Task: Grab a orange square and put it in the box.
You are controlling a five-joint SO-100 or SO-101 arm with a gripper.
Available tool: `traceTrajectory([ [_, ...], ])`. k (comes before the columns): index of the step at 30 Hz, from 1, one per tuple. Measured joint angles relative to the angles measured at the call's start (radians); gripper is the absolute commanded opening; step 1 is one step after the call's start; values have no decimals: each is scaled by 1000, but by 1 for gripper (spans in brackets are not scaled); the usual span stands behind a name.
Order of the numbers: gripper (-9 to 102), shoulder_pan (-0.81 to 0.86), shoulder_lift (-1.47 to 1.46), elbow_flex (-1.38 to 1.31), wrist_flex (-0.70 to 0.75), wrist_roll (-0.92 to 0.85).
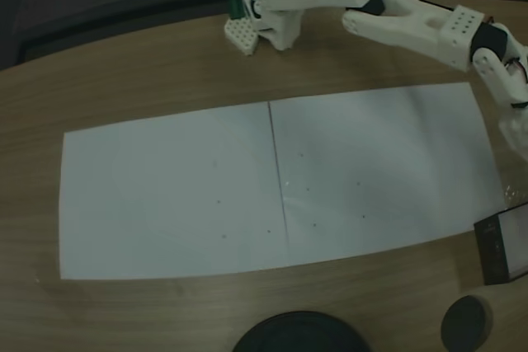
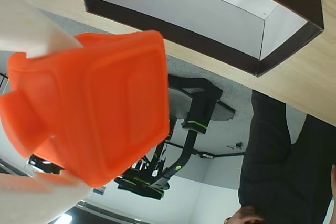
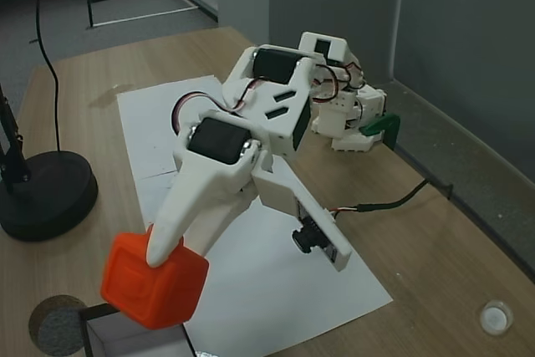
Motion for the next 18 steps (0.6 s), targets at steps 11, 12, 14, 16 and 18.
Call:
traceTrajectory([
  [11, 6, 2, -107, 0, -101, 0],
  [12, 6, 2, -115, 0, -106, 0],
  [14, 7, 2, -123, 0, -109, 0],
  [16, 7, 2, -124, 0, -121, 0],
  [18, 7, 2, -124, 0, -126, 0],
])
